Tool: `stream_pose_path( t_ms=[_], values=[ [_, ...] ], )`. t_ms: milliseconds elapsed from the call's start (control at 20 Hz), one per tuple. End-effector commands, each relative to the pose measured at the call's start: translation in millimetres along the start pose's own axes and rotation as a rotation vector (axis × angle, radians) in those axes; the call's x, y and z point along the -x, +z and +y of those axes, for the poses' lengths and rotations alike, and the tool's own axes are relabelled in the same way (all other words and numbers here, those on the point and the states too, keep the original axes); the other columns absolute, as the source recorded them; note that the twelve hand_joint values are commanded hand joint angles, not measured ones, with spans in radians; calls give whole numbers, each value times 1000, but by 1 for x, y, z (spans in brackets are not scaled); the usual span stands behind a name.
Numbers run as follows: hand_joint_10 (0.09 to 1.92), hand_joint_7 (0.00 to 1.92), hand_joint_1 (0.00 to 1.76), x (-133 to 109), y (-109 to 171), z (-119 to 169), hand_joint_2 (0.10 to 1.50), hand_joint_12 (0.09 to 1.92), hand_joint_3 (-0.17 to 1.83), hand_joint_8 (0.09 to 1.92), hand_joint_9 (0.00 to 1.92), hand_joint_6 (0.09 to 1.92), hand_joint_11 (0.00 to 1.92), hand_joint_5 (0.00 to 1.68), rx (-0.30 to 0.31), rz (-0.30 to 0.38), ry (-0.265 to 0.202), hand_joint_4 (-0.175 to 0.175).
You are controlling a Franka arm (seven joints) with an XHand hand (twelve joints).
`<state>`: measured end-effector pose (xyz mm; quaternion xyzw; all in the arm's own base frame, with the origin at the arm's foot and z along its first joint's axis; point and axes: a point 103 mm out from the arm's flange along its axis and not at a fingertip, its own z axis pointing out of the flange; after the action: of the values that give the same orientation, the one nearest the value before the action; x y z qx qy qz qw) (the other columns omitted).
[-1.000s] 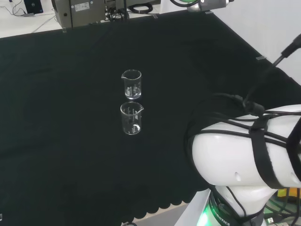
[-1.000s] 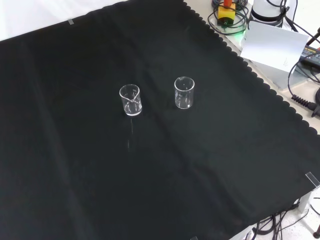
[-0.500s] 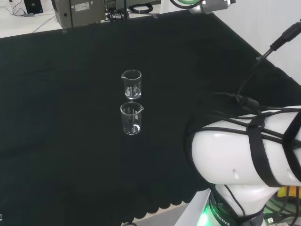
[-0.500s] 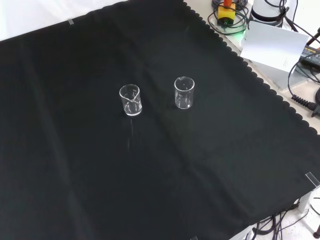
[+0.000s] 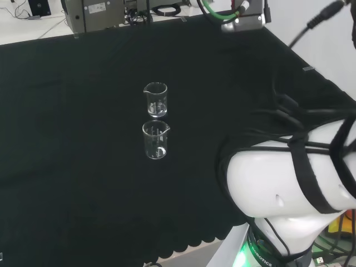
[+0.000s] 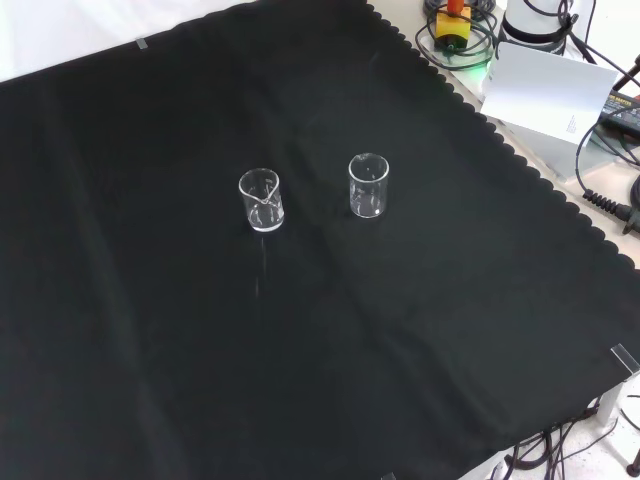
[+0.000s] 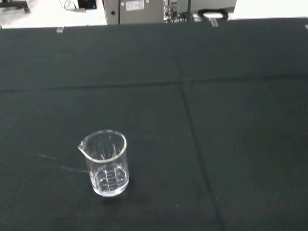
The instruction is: Pick up the beaker on the right.
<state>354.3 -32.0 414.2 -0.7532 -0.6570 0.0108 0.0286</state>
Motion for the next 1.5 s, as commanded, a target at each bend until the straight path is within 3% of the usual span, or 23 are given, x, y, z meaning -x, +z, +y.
stream_pose_path(
  t_ms=[50, 350, 800, 1500],
  values=[
    [492, 260, 297, 16, 67, 53, 1154, 1375, 248, 606, 480, 87, 78, 399, -40, 84, -27, -27],
    [602, 279, 443, 24, 114, 93, 1056, 1379, 228, 623, 467, 87, 104, 401, -70, 169, -59, -27],
    [622, 280, 580, 15, 189, 123, 947, 1383, 211, 631, 437, 87, 92, 385, -155, 210, -107, -21],
    [666, 181, 651, -3, 251, 148, 781, 1406, 326, 654, 337, 87, 28, 291, -215, 315, -193, -21]
  ],
)
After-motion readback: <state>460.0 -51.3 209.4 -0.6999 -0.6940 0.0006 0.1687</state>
